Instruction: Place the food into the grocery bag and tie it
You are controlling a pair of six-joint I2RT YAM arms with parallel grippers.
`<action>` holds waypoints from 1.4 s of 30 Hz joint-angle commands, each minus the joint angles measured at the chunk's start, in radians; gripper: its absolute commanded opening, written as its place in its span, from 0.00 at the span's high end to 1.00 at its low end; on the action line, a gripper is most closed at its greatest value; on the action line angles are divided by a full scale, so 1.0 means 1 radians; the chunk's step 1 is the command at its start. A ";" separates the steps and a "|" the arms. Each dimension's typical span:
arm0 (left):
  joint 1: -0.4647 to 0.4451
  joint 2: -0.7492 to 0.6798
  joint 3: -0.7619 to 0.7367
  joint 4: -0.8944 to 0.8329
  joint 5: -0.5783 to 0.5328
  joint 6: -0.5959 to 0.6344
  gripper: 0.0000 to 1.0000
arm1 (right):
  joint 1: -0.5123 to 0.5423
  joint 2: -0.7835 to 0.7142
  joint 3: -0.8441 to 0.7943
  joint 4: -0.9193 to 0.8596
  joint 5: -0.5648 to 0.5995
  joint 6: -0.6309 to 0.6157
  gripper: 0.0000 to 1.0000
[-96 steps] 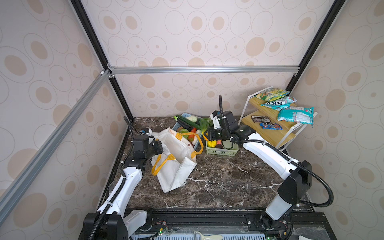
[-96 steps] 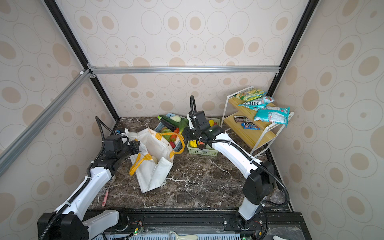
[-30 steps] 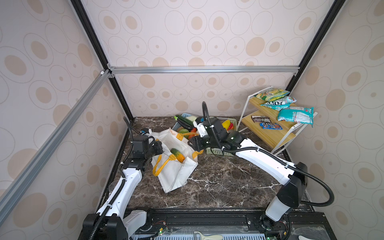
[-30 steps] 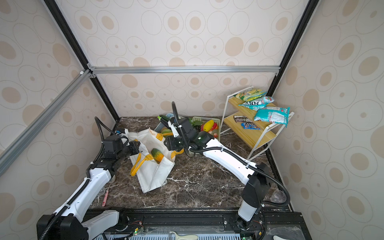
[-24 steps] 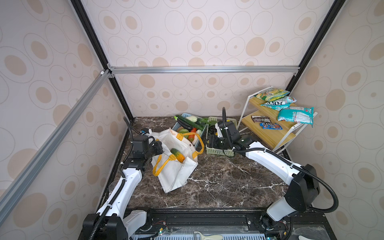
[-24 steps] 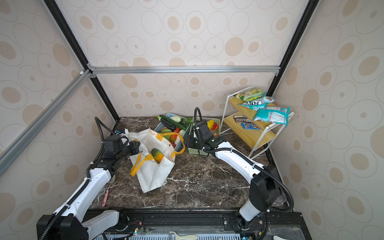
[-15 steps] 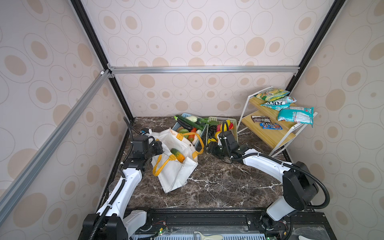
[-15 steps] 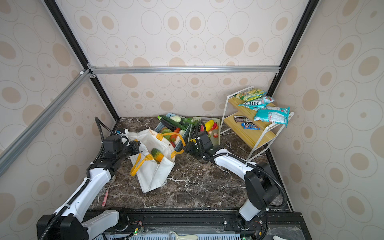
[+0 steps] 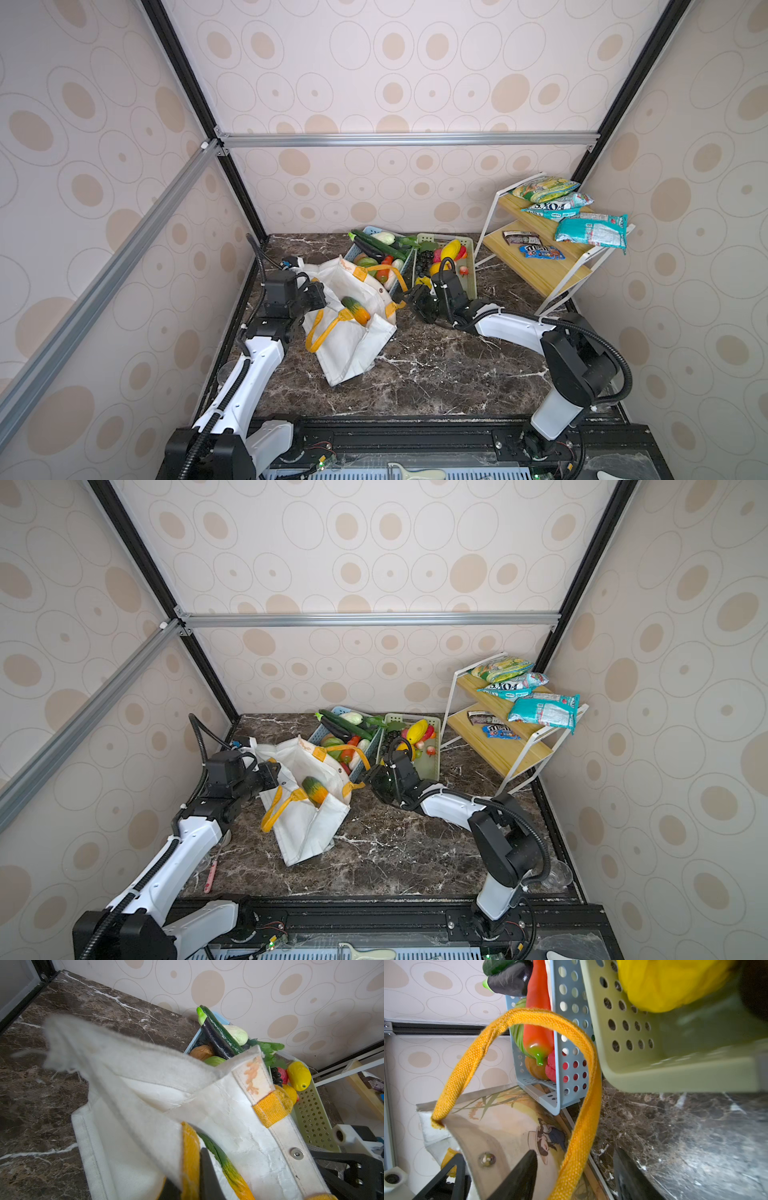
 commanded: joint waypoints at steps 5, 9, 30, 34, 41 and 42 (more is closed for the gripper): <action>0.008 -0.033 0.022 0.043 0.008 0.004 1.00 | 0.024 0.098 -0.015 0.208 -0.012 0.134 0.43; 0.007 -0.035 0.027 0.035 0.000 0.010 1.00 | 0.027 0.087 -0.014 0.218 0.015 0.134 0.58; 0.008 0.004 0.052 -0.018 -0.008 -0.010 0.72 | 0.112 -0.239 0.050 -0.064 0.340 -0.200 0.85; 0.009 0.019 0.086 -0.063 -0.011 -0.009 0.50 | 0.138 -0.268 0.111 -0.152 0.444 -0.288 0.85; 0.031 0.020 0.194 -0.217 -0.062 -0.008 0.23 | 0.170 -0.238 0.167 -0.178 0.488 -0.342 0.85; 0.043 0.018 0.209 -0.239 -0.059 -0.012 0.20 | 0.174 -0.233 0.169 -0.180 0.494 -0.346 0.85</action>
